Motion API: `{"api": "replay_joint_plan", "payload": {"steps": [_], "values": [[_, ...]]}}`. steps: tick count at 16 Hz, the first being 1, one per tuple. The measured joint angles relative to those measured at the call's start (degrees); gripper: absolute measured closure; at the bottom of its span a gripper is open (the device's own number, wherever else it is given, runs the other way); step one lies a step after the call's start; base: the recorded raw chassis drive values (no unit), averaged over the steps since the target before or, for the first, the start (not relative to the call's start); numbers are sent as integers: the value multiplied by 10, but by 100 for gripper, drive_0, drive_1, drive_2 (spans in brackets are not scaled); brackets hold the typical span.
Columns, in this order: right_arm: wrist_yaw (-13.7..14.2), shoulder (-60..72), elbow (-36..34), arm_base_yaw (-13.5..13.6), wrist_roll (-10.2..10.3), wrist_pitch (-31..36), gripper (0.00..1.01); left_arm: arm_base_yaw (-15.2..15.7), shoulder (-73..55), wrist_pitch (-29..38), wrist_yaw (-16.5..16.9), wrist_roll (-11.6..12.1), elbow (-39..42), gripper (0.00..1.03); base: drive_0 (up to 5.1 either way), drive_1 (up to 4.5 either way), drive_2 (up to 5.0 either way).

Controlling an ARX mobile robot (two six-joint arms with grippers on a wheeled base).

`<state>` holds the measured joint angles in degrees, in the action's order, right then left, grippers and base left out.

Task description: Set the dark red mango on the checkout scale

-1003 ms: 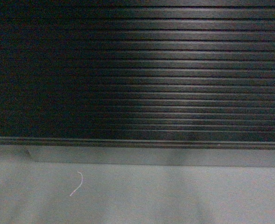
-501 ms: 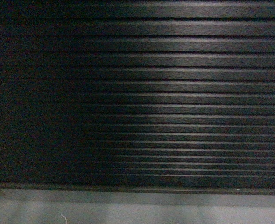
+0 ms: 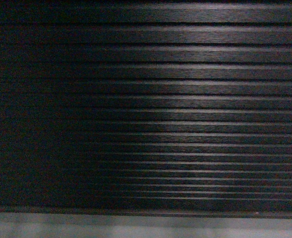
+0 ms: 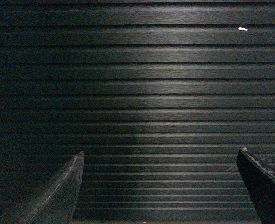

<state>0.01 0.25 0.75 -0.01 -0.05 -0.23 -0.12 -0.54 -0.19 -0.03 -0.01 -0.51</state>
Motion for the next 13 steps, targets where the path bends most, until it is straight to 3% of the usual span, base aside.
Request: {"api": "replay_joint_plan", "payload": {"steps": [13], "values": [[0,0,0,0,0,0,3,0,0,0,0,0,0,5,0,0,0]]}}
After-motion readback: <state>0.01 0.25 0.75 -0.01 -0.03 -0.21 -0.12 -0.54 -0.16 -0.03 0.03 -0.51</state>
